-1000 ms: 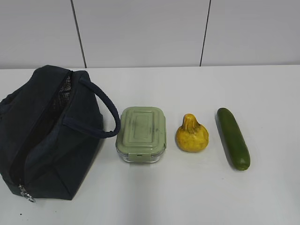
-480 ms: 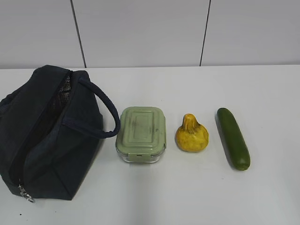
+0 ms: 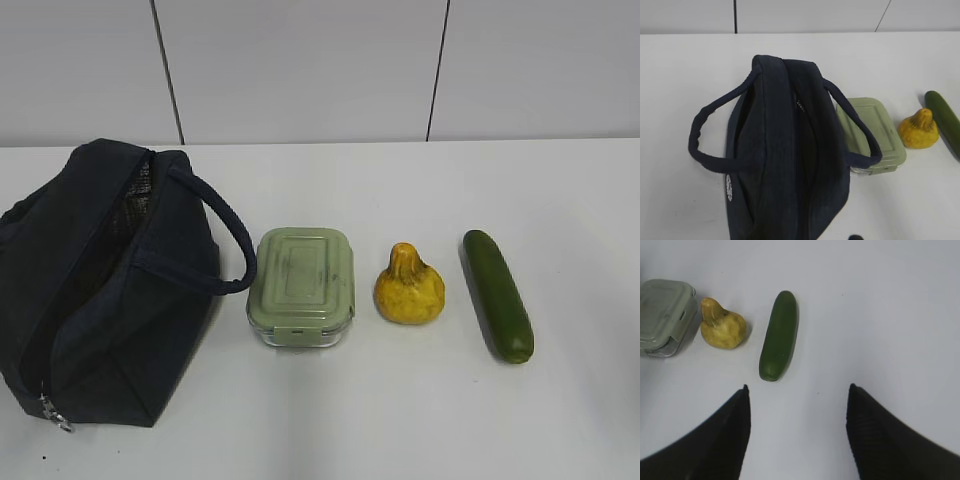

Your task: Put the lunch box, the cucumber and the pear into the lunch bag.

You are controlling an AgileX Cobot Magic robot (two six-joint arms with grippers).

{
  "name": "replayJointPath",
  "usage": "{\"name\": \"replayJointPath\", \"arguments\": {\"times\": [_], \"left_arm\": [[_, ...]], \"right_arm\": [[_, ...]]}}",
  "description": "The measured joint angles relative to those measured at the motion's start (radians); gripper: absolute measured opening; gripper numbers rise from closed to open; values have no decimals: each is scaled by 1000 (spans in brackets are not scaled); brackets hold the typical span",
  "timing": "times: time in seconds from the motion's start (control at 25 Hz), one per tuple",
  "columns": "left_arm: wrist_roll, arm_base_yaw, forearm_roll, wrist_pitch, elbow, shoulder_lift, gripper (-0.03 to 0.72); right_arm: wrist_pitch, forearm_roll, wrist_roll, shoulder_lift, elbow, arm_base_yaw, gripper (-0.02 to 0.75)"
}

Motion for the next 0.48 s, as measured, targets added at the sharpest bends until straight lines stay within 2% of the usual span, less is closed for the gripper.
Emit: {"name": "replayJointPath", "arguments": {"times": [0.28,0.48], "left_arm": [[54,12,9,-28,-32,244,306],[150,74,-59,-66,-32,343,306]], "right_arm": [[-21,20,-47,323,-98,0,471],[-36,97,-106,465,-147,0,471]]}}
